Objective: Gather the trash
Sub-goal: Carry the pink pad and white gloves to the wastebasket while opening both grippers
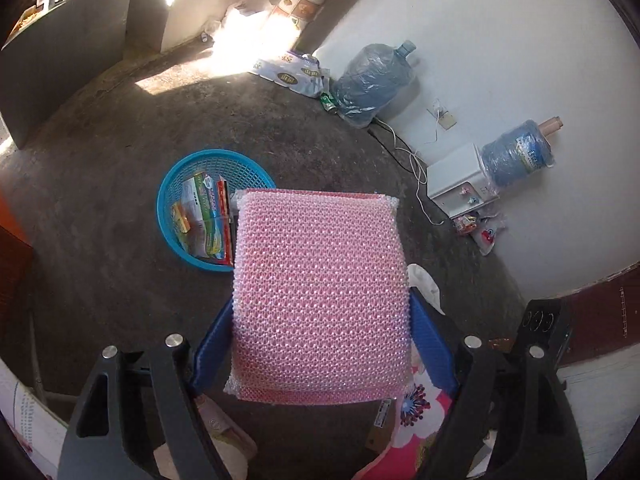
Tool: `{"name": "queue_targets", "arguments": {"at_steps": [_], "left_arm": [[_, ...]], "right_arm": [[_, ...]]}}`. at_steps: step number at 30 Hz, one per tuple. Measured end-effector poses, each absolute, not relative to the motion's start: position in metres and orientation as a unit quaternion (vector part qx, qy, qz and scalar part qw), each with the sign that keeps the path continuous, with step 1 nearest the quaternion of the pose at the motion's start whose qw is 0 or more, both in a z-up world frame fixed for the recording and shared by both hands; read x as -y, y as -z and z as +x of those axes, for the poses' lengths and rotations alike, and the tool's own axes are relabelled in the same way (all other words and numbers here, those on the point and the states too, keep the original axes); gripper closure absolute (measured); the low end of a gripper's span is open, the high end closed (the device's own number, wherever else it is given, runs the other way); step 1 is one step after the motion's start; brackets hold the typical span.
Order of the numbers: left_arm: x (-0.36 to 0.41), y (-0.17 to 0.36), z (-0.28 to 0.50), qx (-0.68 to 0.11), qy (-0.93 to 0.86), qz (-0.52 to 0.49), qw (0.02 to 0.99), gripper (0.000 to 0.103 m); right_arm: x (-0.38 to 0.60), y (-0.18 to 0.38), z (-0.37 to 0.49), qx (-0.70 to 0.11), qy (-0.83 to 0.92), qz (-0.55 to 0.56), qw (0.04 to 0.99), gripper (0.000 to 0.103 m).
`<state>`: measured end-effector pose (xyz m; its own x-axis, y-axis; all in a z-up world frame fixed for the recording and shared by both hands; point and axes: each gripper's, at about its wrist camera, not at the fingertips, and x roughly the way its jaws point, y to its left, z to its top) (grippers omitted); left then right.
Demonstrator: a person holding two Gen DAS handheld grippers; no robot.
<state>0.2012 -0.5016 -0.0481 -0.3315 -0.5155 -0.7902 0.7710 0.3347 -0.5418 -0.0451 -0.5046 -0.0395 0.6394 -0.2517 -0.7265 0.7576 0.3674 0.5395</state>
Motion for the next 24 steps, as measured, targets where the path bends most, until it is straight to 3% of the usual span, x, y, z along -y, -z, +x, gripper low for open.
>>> {"name": "queue_targets", "arguments": {"at_steps": [5, 14, 18, 24], "left_arm": [[0.586, 0.135, 0.216, -0.663, 0.522, 0.081, 0.53, 0.024], [0.646, 0.274, 0.246, -0.77, 0.448, -0.009, 0.455, 0.024], [0.64, 0.302, 0.272, -0.774, 0.408, -0.002, 0.484, 0.024], [0.618, 0.301, 0.31, -0.765, 0.376, -0.011, 0.522, 0.024]], "right_arm": [[0.526, 0.073, -0.055, -0.286, 0.355, 0.5, 0.736, 0.092], [0.541, 0.11, -0.053, -0.321, 0.369, 0.515, 0.704, 0.092], [0.543, 0.122, -0.047, -0.335, 0.369, 0.518, 0.695, 0.092], [0.549, 0.131, -0.028, -0.341, 0.367, 0.506, 0.702, 0.092]]}}
